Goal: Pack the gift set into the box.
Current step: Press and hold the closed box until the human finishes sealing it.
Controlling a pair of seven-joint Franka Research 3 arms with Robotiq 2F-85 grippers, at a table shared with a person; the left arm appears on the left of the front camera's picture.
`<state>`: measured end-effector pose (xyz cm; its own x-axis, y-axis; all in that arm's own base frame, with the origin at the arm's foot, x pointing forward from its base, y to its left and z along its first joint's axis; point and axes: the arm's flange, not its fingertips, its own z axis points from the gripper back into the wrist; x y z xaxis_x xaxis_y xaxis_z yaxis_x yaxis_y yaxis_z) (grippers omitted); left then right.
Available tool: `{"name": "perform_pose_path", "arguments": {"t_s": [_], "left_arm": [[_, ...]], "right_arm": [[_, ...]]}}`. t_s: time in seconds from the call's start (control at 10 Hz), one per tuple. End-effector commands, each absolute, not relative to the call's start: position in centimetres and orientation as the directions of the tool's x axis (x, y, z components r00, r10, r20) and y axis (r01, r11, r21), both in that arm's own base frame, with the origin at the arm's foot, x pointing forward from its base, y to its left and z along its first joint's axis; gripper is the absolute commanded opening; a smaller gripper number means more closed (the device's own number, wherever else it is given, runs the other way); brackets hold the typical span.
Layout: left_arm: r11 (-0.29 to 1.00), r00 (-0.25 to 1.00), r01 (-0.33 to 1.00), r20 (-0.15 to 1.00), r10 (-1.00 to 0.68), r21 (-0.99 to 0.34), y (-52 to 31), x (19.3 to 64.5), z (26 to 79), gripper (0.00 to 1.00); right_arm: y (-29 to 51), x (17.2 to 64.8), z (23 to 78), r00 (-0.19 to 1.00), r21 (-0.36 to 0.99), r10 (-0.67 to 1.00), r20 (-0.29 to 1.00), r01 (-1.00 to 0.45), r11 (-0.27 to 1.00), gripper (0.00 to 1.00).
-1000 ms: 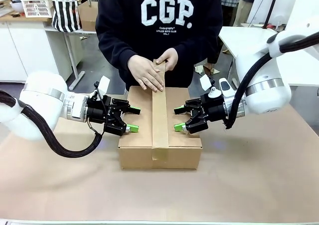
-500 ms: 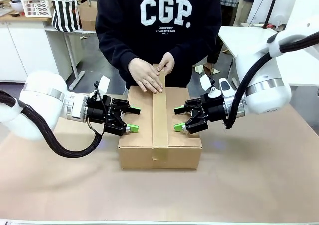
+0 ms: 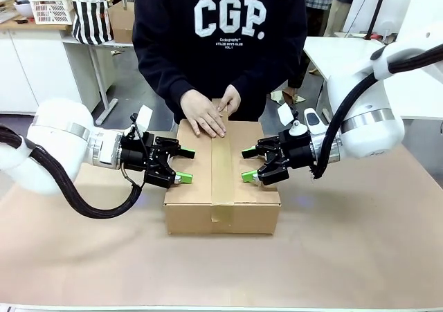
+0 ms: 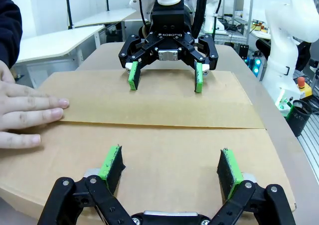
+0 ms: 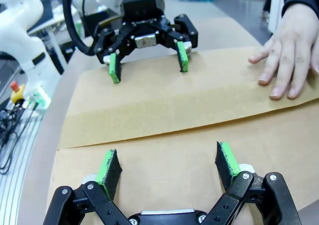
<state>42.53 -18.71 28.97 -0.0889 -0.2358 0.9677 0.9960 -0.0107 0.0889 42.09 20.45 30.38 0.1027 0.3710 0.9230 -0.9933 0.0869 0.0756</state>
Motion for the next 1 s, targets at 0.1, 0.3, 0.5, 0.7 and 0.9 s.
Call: {"name": "perform_pose_path", "arguments": {"t_s": [0.1,0.3,0.5,0.7,0.9], "left_arm": [[-0.022,-0.099,0.995,0.966,-0.238,0.097,-18.53,42.45,28.77,1.0],[-0.022,-0.099,0.995,0.966,-0.238,0.097,-18.53,42.45,28.77,1.0],[-0.022,-0.099,0.995,0.966,-0.238,0.097,-18.53,42.45,28.77,1.0],[-0.022,-0.099,0.995,0.966,-0.238,0.097,-18.53,42.45,28.77,1.0],[-0.022,-0.099,0.995,0.966,-0.238,0.097,-18.53,42.45,28.77,1.0]], "right_arm": [[20.47,41.79,30.17,0.104,0.072,0.382,0.918,-0.993,0.096,1.0],[20.47,41.79,30.17,0.104,0.072,0.382,0.918,-0.993,0.096,1.0],[20.47,41.79,30.17,0.104,0.072,0.382,0.918,-0.993,0.096,1.0],[20.47,41.79,30.17,0.104,0.072,0.382,0.918,-0.993,0.096,1.0],[20.47,41.79,30.17,0.104,0.072,0.382,0.918,-0.993,0.096,1.0]]}}
